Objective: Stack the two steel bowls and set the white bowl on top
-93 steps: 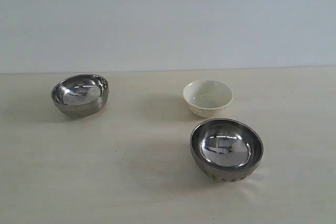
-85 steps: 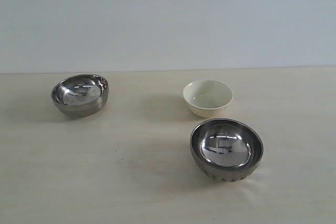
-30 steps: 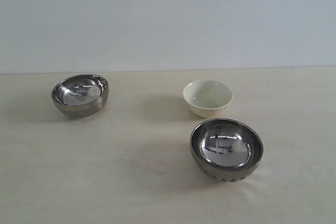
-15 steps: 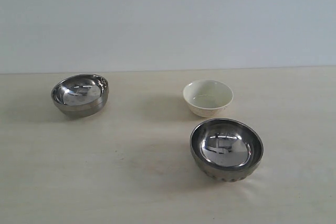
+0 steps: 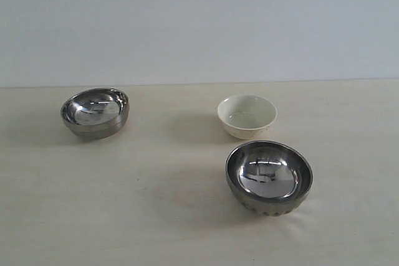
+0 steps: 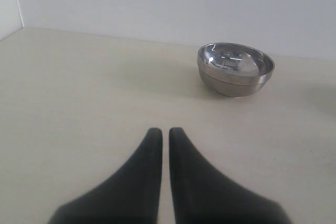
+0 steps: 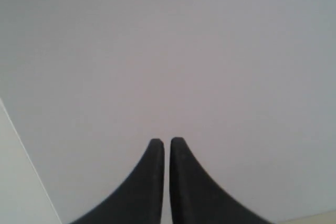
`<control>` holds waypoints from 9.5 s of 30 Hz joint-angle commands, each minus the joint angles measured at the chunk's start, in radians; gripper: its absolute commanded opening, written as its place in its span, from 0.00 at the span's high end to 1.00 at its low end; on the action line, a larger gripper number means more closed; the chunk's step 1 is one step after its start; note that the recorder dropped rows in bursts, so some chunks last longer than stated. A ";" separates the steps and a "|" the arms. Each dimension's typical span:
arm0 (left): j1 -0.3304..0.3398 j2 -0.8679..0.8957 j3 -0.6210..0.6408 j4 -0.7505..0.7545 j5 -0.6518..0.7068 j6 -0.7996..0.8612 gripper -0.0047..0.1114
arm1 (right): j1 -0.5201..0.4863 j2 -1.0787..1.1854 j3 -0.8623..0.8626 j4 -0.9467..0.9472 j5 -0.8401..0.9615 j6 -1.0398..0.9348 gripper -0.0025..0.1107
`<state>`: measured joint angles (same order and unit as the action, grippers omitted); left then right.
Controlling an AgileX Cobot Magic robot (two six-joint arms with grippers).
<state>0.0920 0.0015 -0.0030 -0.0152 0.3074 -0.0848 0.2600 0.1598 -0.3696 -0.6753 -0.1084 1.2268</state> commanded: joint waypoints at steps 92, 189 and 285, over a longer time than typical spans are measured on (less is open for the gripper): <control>0.001 1.847 -1.438 -0.337 0.400 0.272 0.40 | -0.006 0.471 -0.251 -0.120 0.252 -0.191 0.98; -0.381 1.892 -1.069 -0.606 0.257 0.479 0.93 | 0.101 0.651 -0.240 -0.086 0.185 -0.215 0.98; -0.381 1.354 -1.067 -0.542 0.455 0.391 0.48 | 0.158 1.558 -0.561 0.528 0.504 -0.889 0.98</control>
<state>-0.2846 1.3642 -1.0664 -0.5510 0.7547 0.3191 0.4188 1.7544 -0.9262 -0.1276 0.3785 0.3407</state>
